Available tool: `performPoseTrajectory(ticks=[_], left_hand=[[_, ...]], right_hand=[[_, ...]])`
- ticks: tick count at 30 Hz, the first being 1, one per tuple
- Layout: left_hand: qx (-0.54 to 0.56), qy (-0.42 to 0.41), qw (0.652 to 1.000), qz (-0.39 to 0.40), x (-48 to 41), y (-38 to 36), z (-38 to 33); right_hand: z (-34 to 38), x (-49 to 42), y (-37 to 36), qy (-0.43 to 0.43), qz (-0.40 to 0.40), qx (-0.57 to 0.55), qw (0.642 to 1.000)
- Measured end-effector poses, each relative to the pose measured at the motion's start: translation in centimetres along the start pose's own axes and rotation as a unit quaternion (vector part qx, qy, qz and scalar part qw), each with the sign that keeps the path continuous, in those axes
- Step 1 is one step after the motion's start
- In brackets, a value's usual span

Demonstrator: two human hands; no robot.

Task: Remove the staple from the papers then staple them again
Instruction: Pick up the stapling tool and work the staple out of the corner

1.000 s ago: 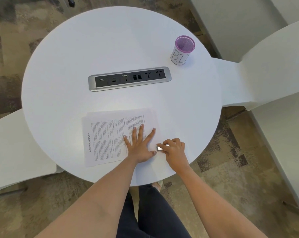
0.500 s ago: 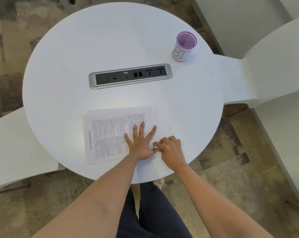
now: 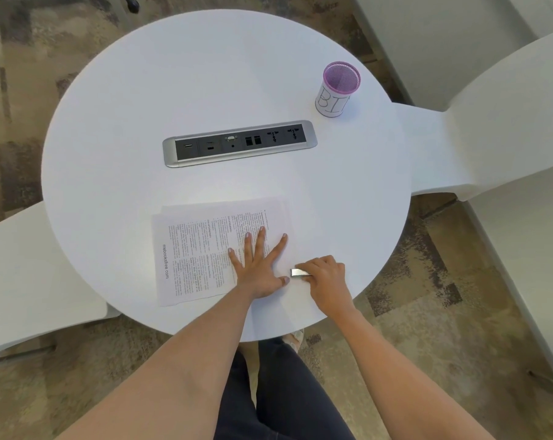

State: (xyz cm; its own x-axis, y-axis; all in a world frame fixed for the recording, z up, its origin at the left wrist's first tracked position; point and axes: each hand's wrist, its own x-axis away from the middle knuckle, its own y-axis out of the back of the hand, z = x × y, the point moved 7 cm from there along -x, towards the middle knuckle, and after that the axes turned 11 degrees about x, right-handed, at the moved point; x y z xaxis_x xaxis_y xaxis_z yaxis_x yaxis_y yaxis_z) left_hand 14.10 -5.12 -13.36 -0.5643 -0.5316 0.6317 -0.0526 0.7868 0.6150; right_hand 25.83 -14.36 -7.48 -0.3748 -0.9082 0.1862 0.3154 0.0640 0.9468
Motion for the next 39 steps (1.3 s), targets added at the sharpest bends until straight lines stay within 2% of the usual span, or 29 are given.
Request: performPoseTrajectory(ticks=[9, 18, 22, 25, 28, 30, 34, 39], left_hand=[[-0.007, -0.001, 1.000, -0.003, -0.1, -0.1, -0.1], [-0.007, 0.005, 1.000, -0.008, -0.2, -0.2, -0.1], [0.004, -0.001, 1.000, -0.004, -0.1, 0.0, -0.3], [0.023, -0.004, 1.000, -0.012, 0.1, 0.2, -0.3], [0.012, -0.005, 1.000, -0.005, 0.1, 0.1, -0.3], [0.009, -0.004, 1.000, -0.001, 0.0, 0.1, -0.2], [0.001, 0.001, 1.000, -0.002, 0.0, 0.1, -0.2], [0.001, -0.002, 1.000, -0.004, 0.0, 0.1, -0.2]], right_hand=[[0.4, 0.0, 0.2, -0.001, -0.036, 0.000, 0.999], [1.1, -0.6, 0.9, 0.033, -0.027, 0.019, 0.999], [4.4, -1.0, 0.5, 0.064, -0.011, 0.010, 0.998], [4.9, -1.5, 0.5, 0.001, -0.029, -0.046, 0.998], [2.4, -0.9, 0.4, -0.077, -0.039, -0.100, 0.991], [0.5, -0.4, 0.4, -0.100, -0.041, -0.095, 0.990], [-0.9, 0.2, 0.4, -0.077, -0.027, -0.045, 0.996], [-0.1, 0.1, 0.0, -0.040, -0.015, -0.038, 0.998]])
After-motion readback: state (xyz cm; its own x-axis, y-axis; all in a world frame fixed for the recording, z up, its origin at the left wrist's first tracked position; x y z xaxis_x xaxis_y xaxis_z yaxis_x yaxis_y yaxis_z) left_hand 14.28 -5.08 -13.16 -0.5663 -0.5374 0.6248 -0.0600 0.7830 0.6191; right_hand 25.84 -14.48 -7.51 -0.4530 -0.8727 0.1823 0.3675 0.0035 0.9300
